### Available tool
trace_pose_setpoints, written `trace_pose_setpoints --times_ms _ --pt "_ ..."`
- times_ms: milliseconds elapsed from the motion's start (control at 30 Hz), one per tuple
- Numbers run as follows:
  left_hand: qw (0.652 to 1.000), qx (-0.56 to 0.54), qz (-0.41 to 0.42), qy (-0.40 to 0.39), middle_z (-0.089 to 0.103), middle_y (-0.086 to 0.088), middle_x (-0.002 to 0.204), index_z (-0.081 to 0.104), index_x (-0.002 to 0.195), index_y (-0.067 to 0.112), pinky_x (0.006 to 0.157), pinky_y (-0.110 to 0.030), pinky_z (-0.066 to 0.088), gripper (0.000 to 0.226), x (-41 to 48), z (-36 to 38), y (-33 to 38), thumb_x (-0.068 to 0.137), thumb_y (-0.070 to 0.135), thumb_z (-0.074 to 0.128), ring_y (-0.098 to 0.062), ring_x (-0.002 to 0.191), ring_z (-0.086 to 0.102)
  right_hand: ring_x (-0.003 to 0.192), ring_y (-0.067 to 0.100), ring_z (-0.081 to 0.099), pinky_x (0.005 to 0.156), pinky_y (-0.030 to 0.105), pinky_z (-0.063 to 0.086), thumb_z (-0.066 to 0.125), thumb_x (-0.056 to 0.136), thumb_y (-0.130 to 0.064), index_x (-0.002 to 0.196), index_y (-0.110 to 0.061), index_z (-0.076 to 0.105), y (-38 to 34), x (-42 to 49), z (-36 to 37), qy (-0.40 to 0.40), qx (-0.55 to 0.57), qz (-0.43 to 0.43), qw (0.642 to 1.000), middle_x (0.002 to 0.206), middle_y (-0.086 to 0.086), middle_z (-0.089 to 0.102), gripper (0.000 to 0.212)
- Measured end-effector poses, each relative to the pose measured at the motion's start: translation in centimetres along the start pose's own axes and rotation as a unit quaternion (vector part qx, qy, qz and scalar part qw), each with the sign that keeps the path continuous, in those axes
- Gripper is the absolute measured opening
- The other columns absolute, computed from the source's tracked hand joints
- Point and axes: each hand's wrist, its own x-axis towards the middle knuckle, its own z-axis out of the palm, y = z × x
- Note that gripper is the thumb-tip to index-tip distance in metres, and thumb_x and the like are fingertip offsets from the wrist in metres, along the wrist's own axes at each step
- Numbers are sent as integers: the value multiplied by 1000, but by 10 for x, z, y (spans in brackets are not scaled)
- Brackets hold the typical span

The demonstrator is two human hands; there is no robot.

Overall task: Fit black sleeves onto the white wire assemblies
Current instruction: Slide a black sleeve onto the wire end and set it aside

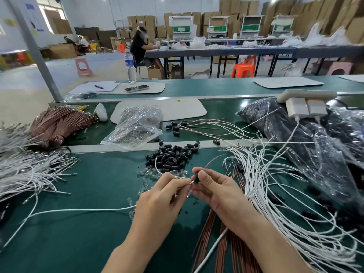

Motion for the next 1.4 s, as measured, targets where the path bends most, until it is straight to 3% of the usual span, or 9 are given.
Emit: trace_pose_setpoints --times_ms 167,300,533,733,900,1000,1167,1267,1400 --pt "999 -20 -29 14 59 14 95 72 110 20 67 -29 55 17 -2 3 -1 98 28 63 -7 82 65 81 21 73 74 27 60 72 79 -14 93 -9 80 5 0 0 8 16 -6 1000 94 15 74 16" --pt "996 -77 -45 -30 56 17 100 66 125 31 73 -13 46 30 -1 4 -3 103 17 52 -7 86 61 83 22 74 73 26 60 72 78 -12 92 -9 81 6 2 -1 23 16 -25 999 96 18 74 16" --pt "956 -230 -181 -14 72 10 96 64 120 40 84 -22 55 44 -3 2 -5 95 3 64 -12 95 70 91 24 74 78 26 60 74 75 -13 96 -8 81 5 1 -1 -6 10 -28 1000 99 15 75 22" --pt "942 -270 -197 5 75 2 93 69 110 43 83 -21 55 44 -2 -1 1 91 3 70 -15 93 73 89 23 75 77 26 60 74 75 -9 95 -6 81 6 -2 -1 -20 35 -6 999 100 17 75 21" --pt "940 -279 -196 -7 77 6 94 71 101 38 80 -16 54 30 -1 -5 3 88 11 72 -11 91 73 95 24 73 80 26 59 80 71 -14 98 -6 80 5 -4 0 -37 5 -15 999 104 18 75 28" --pt "936 -265 -229 -43 76 5 87 70 91 36 72 -18 53 8 1 -8 2 84 36 74 -10 82 72 101 23 73 84 26 58 82 69 -21 99 -9 80 4 -5 -1 -34 -45 -46 997 105 14 76 32" --pt "936 -256 -234 -51 60 9 62 71 86 33 56 -20 42 18 2 -14 -5 84 51 68 -7 57 50 99 22 73 85 28 58 90 67 -31 100 -16 80 3 -5 -1 -32 -95 -67 993 105 11 77 38" --pt "930 -269 -243 -51 60 6 64 74 93 37 59 -20 42 13 4 -18 -7 91 40 61 -9 59 51 96 21 72 89 32 58 94 61 -46 104 -20 80 2 -6 0 -33 -151 -76 985 106 10 77 52" --pt "928 -277 -229 -93 74 12 92 74 103 41 75 -14 49 42 5 -21 -6 99 3 56 -4 81 65 91 14 70 82 24 56 92 63 -48 106 -22 79 0 -6 -4 -40 -167 -73 983 106 7 77 52"
